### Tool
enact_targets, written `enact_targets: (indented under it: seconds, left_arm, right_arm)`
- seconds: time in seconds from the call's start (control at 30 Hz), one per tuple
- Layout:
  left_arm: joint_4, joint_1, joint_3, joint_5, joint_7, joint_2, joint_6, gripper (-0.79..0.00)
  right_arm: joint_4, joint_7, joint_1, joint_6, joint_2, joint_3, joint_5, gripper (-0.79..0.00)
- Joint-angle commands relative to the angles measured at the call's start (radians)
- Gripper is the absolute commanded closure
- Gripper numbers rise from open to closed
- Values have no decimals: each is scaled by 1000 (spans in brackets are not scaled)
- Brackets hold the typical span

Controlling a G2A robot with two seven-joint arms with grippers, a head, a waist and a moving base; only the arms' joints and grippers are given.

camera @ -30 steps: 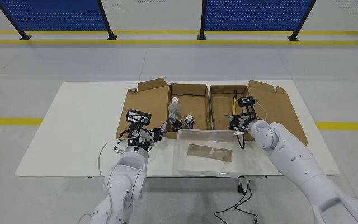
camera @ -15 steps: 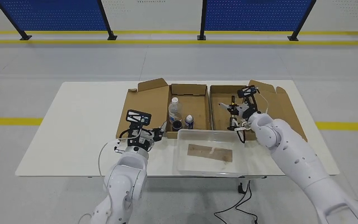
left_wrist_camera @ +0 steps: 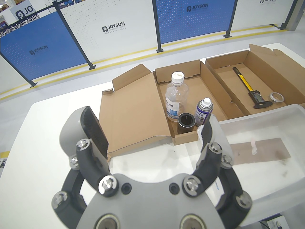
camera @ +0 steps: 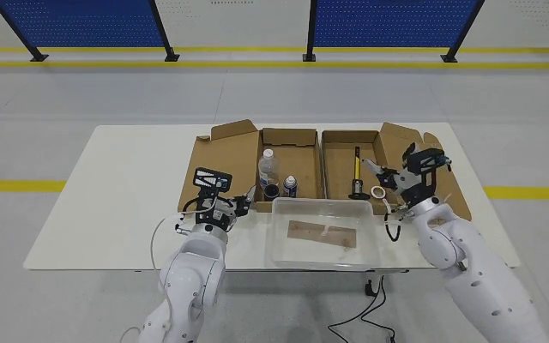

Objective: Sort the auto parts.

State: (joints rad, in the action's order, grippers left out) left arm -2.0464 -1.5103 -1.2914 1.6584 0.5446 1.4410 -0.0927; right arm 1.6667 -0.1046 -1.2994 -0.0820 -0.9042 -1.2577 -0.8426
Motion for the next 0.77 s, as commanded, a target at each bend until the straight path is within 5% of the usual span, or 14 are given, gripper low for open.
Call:
enact_targets:
  seconds: [0.0,0.33,0.73]
  left_arm:
    - [0,0,0,0,0,0,0,-785]
    - [0,0,0,0,0,0,0,-785]
    - [0,0,0,0,0,0,0,-784]
  right_arm:
    - [51,-30,-96,11,7,-68,22,-785]
    - [220,-52,-465,119,17,-306,55,-785]
    - [220,-52,-465,119,17,-306,55,-784]
